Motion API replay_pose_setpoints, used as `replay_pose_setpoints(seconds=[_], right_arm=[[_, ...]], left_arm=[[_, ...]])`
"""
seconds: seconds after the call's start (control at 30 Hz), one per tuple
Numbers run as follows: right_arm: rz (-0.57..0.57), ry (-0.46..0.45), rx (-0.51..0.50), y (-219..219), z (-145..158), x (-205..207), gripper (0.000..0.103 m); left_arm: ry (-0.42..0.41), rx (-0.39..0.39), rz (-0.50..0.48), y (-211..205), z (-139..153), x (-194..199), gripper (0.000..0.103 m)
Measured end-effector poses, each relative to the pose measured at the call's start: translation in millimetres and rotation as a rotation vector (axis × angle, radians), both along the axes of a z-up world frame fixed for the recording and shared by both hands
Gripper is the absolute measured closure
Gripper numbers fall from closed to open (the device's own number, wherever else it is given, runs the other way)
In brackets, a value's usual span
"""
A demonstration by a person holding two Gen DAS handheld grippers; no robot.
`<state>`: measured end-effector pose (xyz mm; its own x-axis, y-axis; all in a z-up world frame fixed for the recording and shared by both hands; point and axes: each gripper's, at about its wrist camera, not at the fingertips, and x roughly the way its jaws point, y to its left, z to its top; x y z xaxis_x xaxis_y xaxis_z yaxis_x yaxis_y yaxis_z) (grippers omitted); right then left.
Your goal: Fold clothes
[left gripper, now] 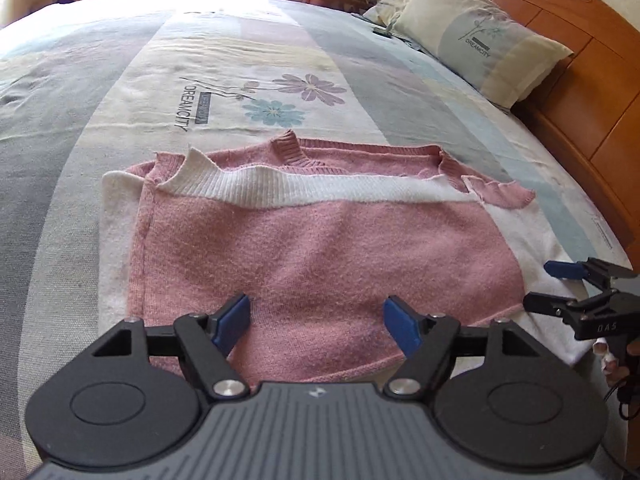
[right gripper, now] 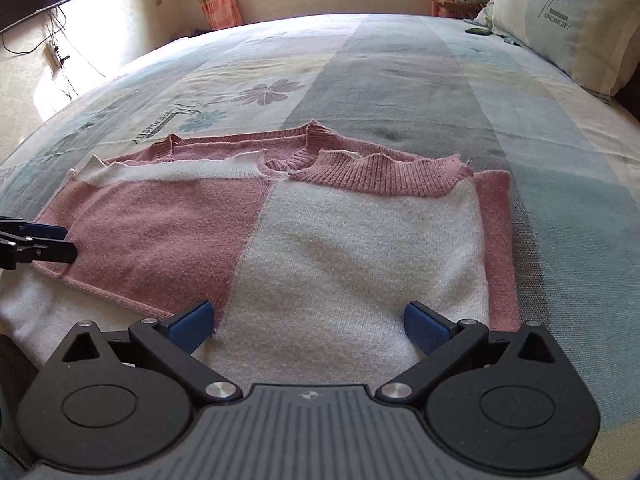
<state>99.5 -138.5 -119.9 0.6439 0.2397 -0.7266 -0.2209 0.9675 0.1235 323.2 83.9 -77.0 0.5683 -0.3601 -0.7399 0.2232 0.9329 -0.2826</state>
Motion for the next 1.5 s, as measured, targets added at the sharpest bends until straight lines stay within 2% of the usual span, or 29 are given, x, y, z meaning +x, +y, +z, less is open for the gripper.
replay_pose_setpoints(seconds=[0.1, 0.17, 0.27, 0.33, 0.37, 0.53, 0.63, 0.73, 0.77, 0.87, 0.9, 0.97, 1.0, 1.1, 1.27, 1.37, 1.5], right_arm=[[0.012, -0.033, -0.023, 2, -4, -6, 0.000], [0.000, -0.039, -0.023, 3, -4, -4, 0.000], [-0.012, -0.049, -0.024, 4, -5, -2, 0.000], [-0.004, -0.055, -0.026, 3, -5, -3, 0.000], [0.000, -0.057, -0.027, 3, -5, -3, 0.000], [0.021, -0.072, -0.030, 2, -5, -4, 0.000], [0.003, -0.077, 0.022, 0, 8, -2, 0.000], [0.024, -0.117, 0.098, 1, 23, 2, 0.000], [0.041, -0.140, 0.128, 2, 29, 4, 0.000], [0.105, -0.104, 0.230, 13, 27, 25, 0.000], [0.110, -0.082, 0.241, 16, 22, 31, 0.000], [0.104, -0.032, 0.240, 21, 10, 44, 0.000], [0.095, -0.039, 0.224, 22, 7, 46, 0.000], [0.013, -0.062, 0.168, 11, 5, 46, 0.000], [-0.153, -0.059, 0.225, -42, 4, 40, 0.000], [-0.173, -0.061, 0.250, -57, 7, 29, 0.000], [-0.156, -0.091, 0.225, -49, 21, 11, 0.000]], left_arm=[[-0.046, -0.064, -0.052, -9, 15, 1, 0.026], [-0.057, -0.117, -0.111, -21, 18, 4, 0.018], [-0.020, -0.101, -0.142, -42, 1, 21, 0.018], [-0.030, -0.043, -0.101, -50, -12, 33, 0.019], [-0.069, -0.046, -0.092, -51, -13, 37, 0.018], [-0.061, -0.019, -0.023, -56, -4, 62, 0.019], [-0.101, -0.033, -0.045, -57, 14, 50, 0.018], [-0.105, -0.106, -0.085, -56, 21, 39, 0.015], [-0.080, -0.136, -0.093, -56, 18, 39, 0.014], [-0.016, -0.179, -0.089, -54, 1, 43, 0.014], [0.012, -0.164, -0.063, -52, -7, 46, 0.014], [-0.010, -0.185, -0.037, -46, -13, 47, 0.014], [-0.007, -0.191, -0.029, -44, -13, 48, 0.014], [-0.018, -0.180, -0.001, -41, -10, 51, 0.014], [-0.017, -0.153, 0.019, -42, -4, 49, 0.014], [-0.031, -0.108, 0.006, -47, 5, 38, 0.014], [-0.046, -0.075, -0.025, -53, 14, 18, 0.014]])
